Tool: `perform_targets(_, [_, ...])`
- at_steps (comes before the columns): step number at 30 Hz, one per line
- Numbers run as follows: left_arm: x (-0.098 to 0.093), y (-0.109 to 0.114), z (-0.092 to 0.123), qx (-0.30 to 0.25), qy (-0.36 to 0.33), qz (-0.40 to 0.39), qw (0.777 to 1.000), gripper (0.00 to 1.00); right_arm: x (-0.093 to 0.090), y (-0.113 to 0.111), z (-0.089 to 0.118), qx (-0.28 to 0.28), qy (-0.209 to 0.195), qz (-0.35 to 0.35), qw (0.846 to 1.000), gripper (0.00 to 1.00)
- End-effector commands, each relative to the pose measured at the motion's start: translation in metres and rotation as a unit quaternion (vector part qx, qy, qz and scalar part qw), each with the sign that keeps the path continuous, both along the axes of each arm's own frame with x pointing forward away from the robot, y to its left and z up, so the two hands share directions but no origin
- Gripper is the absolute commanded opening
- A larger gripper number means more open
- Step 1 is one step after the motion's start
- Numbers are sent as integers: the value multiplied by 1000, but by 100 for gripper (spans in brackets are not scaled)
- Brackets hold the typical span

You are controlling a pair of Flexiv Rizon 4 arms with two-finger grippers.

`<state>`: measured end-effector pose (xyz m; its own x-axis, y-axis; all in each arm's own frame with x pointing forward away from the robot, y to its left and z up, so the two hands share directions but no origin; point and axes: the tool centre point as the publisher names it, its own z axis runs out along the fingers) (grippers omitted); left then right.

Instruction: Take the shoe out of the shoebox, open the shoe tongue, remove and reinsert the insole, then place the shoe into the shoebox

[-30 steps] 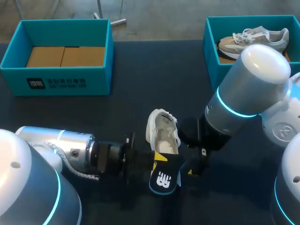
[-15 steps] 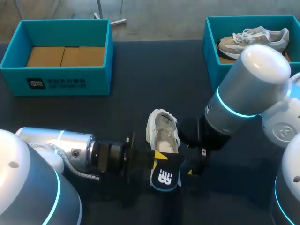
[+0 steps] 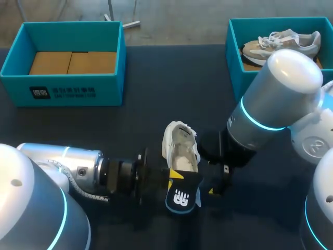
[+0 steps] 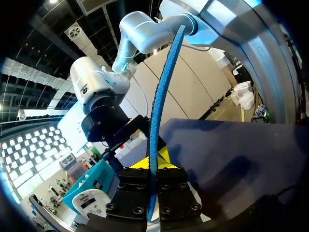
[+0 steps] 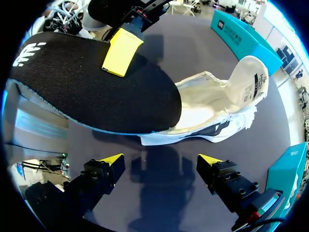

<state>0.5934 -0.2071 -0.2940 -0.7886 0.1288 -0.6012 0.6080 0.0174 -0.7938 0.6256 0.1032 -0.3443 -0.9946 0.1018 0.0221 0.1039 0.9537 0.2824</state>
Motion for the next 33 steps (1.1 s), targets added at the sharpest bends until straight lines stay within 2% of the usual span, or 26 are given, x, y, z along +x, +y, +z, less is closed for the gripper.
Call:
perform_targets(1, [1, -1, -2, 1, 1, 1, 1000, 0, -1, 1, -1, -1, -1, -1, 1000, 100])
perform_targets(33, [13, -2, -14, 8, -1, 41, 999, 0, -1, 1, -1, -1, -1, -1, 1000, 100])
